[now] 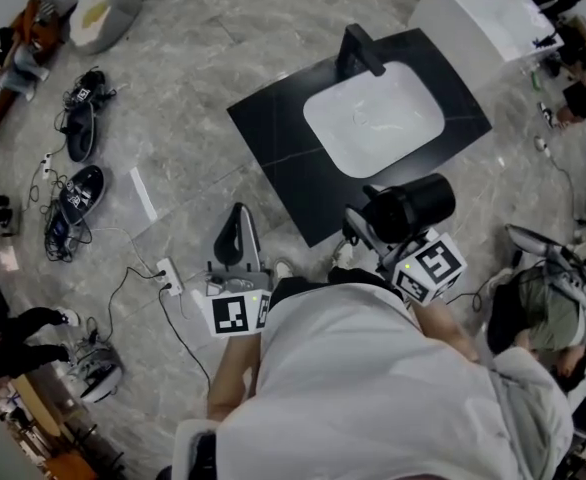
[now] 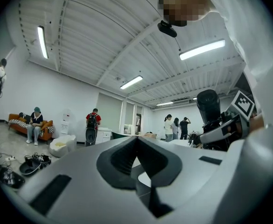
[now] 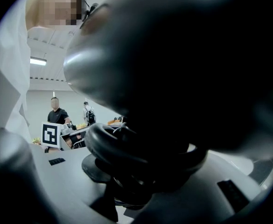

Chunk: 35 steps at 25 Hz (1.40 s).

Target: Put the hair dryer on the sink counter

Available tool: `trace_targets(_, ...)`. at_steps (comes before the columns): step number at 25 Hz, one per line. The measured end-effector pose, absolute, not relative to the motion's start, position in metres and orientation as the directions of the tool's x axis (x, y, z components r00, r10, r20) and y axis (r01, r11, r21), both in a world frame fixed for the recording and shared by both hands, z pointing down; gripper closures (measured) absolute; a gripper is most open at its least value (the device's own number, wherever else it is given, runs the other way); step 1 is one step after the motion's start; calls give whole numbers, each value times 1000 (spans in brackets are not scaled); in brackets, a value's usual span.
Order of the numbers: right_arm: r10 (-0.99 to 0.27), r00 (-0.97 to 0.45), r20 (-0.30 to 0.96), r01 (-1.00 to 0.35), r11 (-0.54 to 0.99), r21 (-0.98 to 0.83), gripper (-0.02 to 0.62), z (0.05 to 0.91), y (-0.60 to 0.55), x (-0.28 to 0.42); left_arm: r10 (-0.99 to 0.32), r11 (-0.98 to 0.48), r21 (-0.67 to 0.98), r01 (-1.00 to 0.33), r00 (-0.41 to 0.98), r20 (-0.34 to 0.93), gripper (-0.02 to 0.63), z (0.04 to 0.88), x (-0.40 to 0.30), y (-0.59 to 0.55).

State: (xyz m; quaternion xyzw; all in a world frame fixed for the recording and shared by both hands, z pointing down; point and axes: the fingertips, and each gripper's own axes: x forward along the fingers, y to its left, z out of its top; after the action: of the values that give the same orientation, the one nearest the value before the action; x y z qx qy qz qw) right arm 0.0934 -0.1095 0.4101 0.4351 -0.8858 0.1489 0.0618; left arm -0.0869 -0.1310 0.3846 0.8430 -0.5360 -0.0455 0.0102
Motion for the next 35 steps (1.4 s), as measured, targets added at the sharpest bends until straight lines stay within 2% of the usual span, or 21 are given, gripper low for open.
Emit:
trace_targets(10,-733,-636,242,-771,600,-212,397,414,-128,102,-911,-411,47,-910,409,-47,604,385,-78,-132)
trace_targets(35,-626,-697,350,-716,638,-283,397,470,-163,78,-936,-351,78,-933,349,-33,604,392,-100,-120)
